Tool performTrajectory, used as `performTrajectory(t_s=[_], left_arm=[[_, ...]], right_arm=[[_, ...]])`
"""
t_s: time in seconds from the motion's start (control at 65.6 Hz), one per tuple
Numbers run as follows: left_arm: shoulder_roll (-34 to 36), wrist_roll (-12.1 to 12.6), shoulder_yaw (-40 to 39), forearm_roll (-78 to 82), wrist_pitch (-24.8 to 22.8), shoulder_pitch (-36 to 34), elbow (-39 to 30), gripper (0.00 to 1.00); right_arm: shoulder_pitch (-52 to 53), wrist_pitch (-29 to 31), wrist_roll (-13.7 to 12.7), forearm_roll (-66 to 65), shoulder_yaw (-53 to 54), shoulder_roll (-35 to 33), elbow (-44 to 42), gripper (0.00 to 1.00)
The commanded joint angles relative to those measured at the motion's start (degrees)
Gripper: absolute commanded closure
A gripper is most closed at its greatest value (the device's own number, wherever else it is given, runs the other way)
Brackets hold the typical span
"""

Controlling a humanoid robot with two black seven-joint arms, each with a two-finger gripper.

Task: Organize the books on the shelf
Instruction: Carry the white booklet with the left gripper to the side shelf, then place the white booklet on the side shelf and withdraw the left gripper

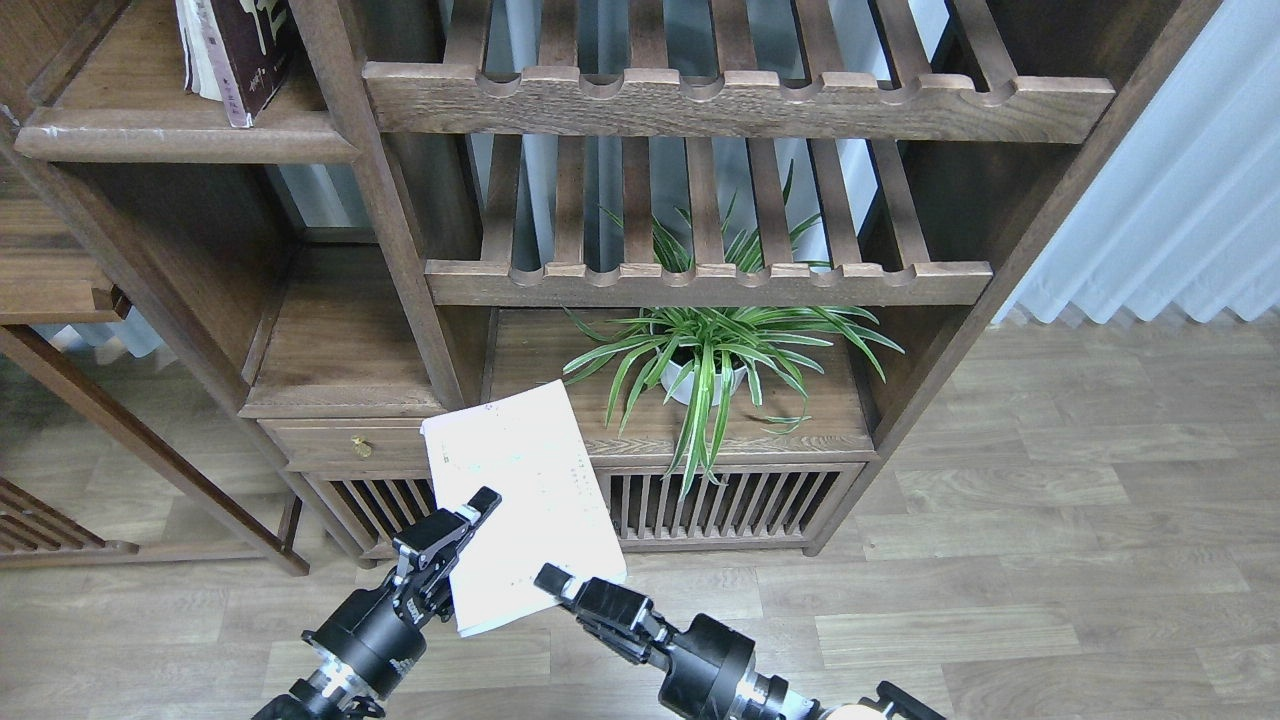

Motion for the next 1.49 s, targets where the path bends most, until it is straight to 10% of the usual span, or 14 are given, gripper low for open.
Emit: performTrajectory(t_s=[0.0,0.427,0.625,0.961,1.479], left_arm=[[2.05,1.64,-3.73,3.48,0.0,1.08,-0.49,0.94],[11.28,3.84,-32.38,25.54,0.0,4.07,-10.77,0.94],[12.86,11.3,-43.01,30.29,0.0,5.3,-20.7,0.95],[20.24,11.36,-57.08,31.35,0.0,0.82,-21.14,0.95],[29.3,11.36,-45.14,39.25,0.0,-30.29,-3.31,0.95]], right_arm=[[0.01,0.01,0.15,-0.38,0.13,-0.01,-0.09,0.01],[-0.07,0.01,0.15,-0.46,0.66,-0.01,-0.44,0.0],[-0.16,0.01,0.06,-0.55,0.31,-0.01,-0.44,0.01],[-0.25,0.01,0.06,-0.73,0.4,-0.01,-0.53,0.01],[-0.78,0.01,0.15,-0.82,0.66,-0.01,-0.18,0.01]])
